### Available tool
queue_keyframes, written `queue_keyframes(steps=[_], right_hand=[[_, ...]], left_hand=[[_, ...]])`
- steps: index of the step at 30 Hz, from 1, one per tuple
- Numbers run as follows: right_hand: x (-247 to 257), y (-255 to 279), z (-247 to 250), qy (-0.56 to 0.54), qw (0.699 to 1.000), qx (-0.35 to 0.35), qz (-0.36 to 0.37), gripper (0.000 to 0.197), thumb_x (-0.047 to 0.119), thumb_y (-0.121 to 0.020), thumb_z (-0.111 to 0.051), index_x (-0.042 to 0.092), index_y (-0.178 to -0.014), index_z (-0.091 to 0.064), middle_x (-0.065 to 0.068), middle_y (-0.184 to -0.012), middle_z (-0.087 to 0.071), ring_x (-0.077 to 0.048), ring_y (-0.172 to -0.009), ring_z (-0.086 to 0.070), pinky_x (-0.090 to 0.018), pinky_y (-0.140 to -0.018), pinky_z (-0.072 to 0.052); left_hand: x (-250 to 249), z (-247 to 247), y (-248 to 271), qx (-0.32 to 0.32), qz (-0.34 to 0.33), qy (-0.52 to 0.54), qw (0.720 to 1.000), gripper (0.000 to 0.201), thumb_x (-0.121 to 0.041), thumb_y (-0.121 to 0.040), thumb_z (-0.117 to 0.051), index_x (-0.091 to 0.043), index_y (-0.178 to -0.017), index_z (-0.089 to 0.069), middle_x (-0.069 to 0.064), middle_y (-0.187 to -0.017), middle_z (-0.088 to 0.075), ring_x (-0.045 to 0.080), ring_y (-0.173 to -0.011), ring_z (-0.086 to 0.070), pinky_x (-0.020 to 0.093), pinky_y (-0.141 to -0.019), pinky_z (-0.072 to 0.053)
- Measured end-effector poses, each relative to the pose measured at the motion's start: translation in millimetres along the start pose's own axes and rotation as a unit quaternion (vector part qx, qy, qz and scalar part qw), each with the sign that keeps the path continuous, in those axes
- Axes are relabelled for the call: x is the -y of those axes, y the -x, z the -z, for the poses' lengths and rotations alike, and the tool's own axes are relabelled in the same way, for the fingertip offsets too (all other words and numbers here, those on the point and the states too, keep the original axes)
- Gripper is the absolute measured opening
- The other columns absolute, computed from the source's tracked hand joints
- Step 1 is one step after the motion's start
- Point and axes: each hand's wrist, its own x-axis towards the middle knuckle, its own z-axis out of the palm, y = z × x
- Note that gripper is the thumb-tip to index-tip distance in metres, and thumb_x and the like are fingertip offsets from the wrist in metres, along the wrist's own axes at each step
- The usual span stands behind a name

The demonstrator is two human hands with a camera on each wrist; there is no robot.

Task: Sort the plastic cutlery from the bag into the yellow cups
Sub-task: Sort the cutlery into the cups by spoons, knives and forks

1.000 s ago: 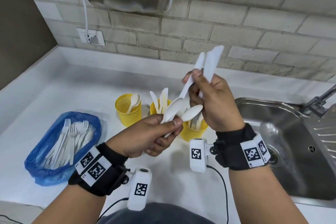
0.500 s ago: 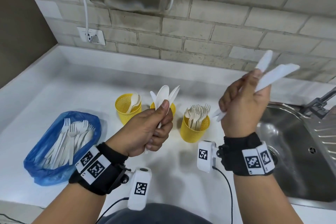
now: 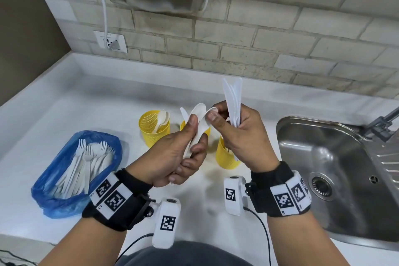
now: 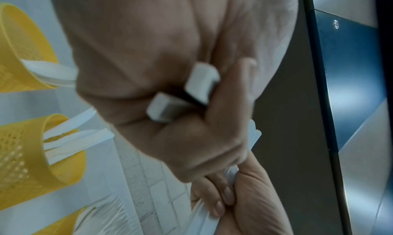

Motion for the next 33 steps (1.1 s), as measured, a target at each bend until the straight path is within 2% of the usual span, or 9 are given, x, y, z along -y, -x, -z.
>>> queue_keyframes(steps=[3, 8, 12, 15, 18, 20, 25, 30, 33], right_hand=[[1.7, -0.6, -1.8, 0.002, 1.000, 0.011, -0.002, 0.007, 0.007, -0.097, -0.069, 0.004, -0.091, -0.066, 0.013, -0.063, -0.061, -0.002, -0.046, -0.051, -0.008, -0.050, -0.037], [7.2, -1.6, -0.8, 0.020, 0.996, 0.082, -0.004, 0.014, 0.004, -0.103, -0.058, 0.006, -0.089, -0.058, 0.021, -0.051, -0.053, 0.001, -0.045, -0.052, -0.007, -0.050, -0.039], [9.2, -3.3, -2.1, 0.026, 0.994, 0.109, -0.008, 0.012, 0.003, -0.105, -0.055, 0.005, -0.093, -0.056, 0.022, -0.052, -0.054, 0.003, -0.045, -0.052, -0.006, -0.050, -0.039], [6.1, -4.4, -3.3, 0.012, 0.992, 0.121, -0.018, 0.005, 0.005, -0.106, -0.055, 0.002, -0.104, -0.057, 0.021, -0.054, -0.053, 0.001, -0.043, -0.049, -0.008, -0.049, -0.036], [8.1, -3.1, -5.3, -0.004, 0.989, 0.148, -0.016, 0.018, 0.009, -0.107, -0.052, -0.001, -0.120, -0.060, 0.018, -0.059, -0.053, -0.001, -0.042, -0.043, -0.012, -0.048, -0.035], [11.4, -2.0, -5.2, -0.009, 0.987, 0.157, 0.005, 0.015, 0.002, -0.106, -0.050, -0.008, -0.105, -0.061, 0.019, -0.058, -0.057, 0.002, -0.045, -0.050, -0.007, -0.050, -0.038], [15.1, -1.1, -8.6, -0.054, 0.991, 0.126, 0.009, 0.013, -0.001, -0.103, -0.054, -0.002, -0.091, -0.060, 0.006, -0.064, -0.063, 0.000, -0.042, -0.052, -0.008, -0.048, -0.040], [-0.2, -8.3, -6.4, 0.045, 0.997, 0.009, 0.059, 0.010, 0.012, -0.100, -0.066, 0.005, -0.093, -0.068, -0.015, -0.078, -0.067, -0.024, -0.067, -0.062, -0.036, -0.065, -0.051], [-10.8, -11.1, -9.1, 0.073, 0.995, 0.004, 0.062, 0.013, 0.023, -0.099, -0.066, 0.011, -0.094, -0.068, -0.015, -0.084, -0.067, -0.036, -0.080, -0.063, -0.053, -0.076, -0.053]], left_hand=[[-1.9, -2.1, -1.9, -0.013, -0.004, -0.034, 0.999, 0.069, -0.085, -0.085, -0.025, -0.017, -0.074, -0.029, 0.006, -0.061, -0.021, 0.017, -0.045, -0.013, 0.020, -0.043, -0.022], [-3.7, -3.4, -0.7, -0.004, -0.021, -0.057, 0.998, 0.077, -0.081, -0.084, -0.027, -0.005, -0.073, -0.034, 0.012, -0.048, -0.029, 0.024, -0.035, -0.034, 0.047, -0.059, -0.061], [2.7, 4.8, 0.3, 0.059, -0.053, -0.090, 0.993, 0.090, -0.094, -0.067, -0.048, -0.004, -0.069, -0.037, 0.015, -0.044, -0.042, 0.027, -0.039, -0.058, 0.053, -0.070, -0.062], [7.9, 7.8, -1.1, 0.060, -0.062, -0.155, 0.984, 0.076, -0.085, -0.079, -0.049, -0.013, -0.059, -0.045, 0.018, -0.046, -0.053, 0.030, -0.048, -0.067, 0.062, -0.074, -0.057], [6.7, 5.9, -1.4, 0.061, -0.055, -0.130, 0.988, 0.069, -0.075, -0.092, -0.035, -0.011, -0.067, -0.045, 0.020, -0.048, -0.058, 0.033, -0.050, -0.067, 0.047, -0.068, -0.055], [4.9, 5.6, -1.3, 0.054, -0.049, -0.128, 0.989, 0.073, -0.075, -0.095, -0.024, -0.010, -0.072, -0.047, 0.025, -0.052, -0.060, 0.034, -0.051, -0.064, 0.035, -0.063, -0.049], [7.3, 6.7, -5.0, 0.045, -0.080, -0.074, 0.993, 0.059, -0.063, -0.097, -0.040, -0.007, -0.087, -0.056, 0.023, -0.064, -0.067, 0.035, -0.056, -0.063, 0.037, -0.062, -0.052], [15.0, 20.7, -15.2, -0.128, -0.238, -0.057, 0.961, 0.026, -0.019, -0.092, -0.067, 0.000, -0.110, -0.063, 0.018, -0.098, -0.071, 0.028, -0.096, -0.071, 0.041, -0.089, -0.058], [13.8, 28.0, -16.2, -0.181, -0.275, -0.106, 0.938, 0.022, -0.010, -0.089, -0.073, -0.011, -0.110, -0.070, 0.006, -0.099, -0.073, 0.018, -0.096, -0.068, 0.034, -0.088, -0.058]])
